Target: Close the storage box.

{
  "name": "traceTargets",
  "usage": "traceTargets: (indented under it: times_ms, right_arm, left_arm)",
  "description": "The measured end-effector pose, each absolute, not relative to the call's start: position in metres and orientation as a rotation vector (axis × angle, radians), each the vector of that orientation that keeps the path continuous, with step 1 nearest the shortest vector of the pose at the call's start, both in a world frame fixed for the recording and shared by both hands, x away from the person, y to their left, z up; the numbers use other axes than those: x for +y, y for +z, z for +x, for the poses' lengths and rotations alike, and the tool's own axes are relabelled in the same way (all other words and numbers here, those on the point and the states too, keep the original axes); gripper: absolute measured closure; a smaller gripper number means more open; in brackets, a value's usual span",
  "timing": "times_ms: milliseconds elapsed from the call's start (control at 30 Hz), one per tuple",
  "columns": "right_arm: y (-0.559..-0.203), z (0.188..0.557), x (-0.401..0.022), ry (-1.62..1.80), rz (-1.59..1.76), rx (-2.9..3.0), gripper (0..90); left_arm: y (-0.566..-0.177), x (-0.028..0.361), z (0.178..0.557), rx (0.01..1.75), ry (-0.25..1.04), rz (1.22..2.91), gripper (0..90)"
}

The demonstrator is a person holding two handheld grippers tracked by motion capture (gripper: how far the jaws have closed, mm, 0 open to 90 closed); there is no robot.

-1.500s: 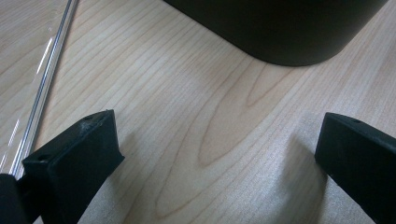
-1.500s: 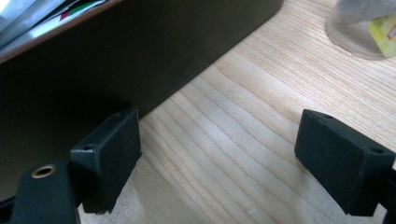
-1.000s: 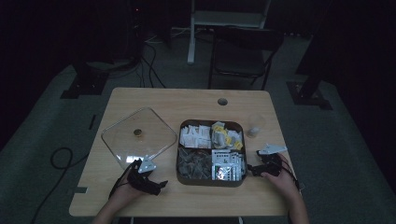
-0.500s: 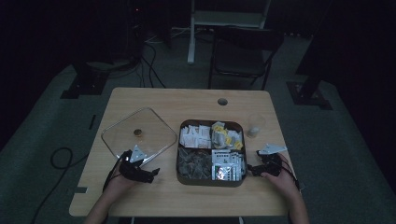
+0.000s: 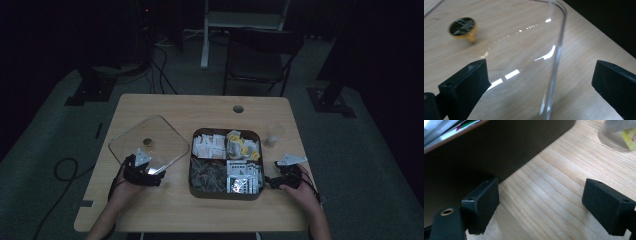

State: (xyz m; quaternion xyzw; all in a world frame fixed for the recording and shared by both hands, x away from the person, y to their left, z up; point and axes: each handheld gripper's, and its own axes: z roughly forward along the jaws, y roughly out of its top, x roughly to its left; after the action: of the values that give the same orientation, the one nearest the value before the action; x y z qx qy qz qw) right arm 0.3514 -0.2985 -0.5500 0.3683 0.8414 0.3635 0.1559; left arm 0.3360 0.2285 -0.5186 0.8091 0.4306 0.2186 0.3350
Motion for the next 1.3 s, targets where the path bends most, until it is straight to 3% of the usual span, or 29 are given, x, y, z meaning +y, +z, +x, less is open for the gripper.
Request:
traceTargets:
  times_ms: [500, 800, 867, 933, 967, 1033, 1300]
  right_arm:
    - [-0.55, 0.351, -0.298, 1.042, 1.054, 2.409, 13.8]
    - [-0.55, 0.351, -0.298, 1.042, 1.055, 2.408, 13.8]
    - [-0.55, 0.351, -0.298, 1.042, 1.056, 2.408, 13.8]
    - [-0.55, 0.351, -0.298, 1.042, 1.055, 2.408, 13.8]
    - [-0.55, 0.351, -0.298, 1.042, 1.056, 2.408, 13.8]
    - [-0.55, 0.351, -0.298, 1.043, 1.056, 2.408, 13.8]
    - [-0.55, 0.351, -0.299, 1.043, 1.056, 2.408, 13.9]
  left_arm:
    - [-0.516, 0.245, 0.365, 1.24, 0.678, 1.986, 4.5]
    - [-0.519, 0.252, 0.39, 1.296, 0.644, 1.952, 7.1]
    - [-0.519, 0.253, 0.396, 1.307, 0.65, 1.936, 16.8]
    - [-0.521, 0.253, 0.402, 1.315, 0.644, 1.946, 17.5]
    - [-0.522, 0.253, 0.405, 1.319, 0.653, 1.947, 23.2]
    - [-0.523, 0.253, 0.41, 1.32, 0.648, 1.961, 24.6]
    - [-0.531, 0.253, 0.423, 1.347, 0.632, 1.973, 44.3]
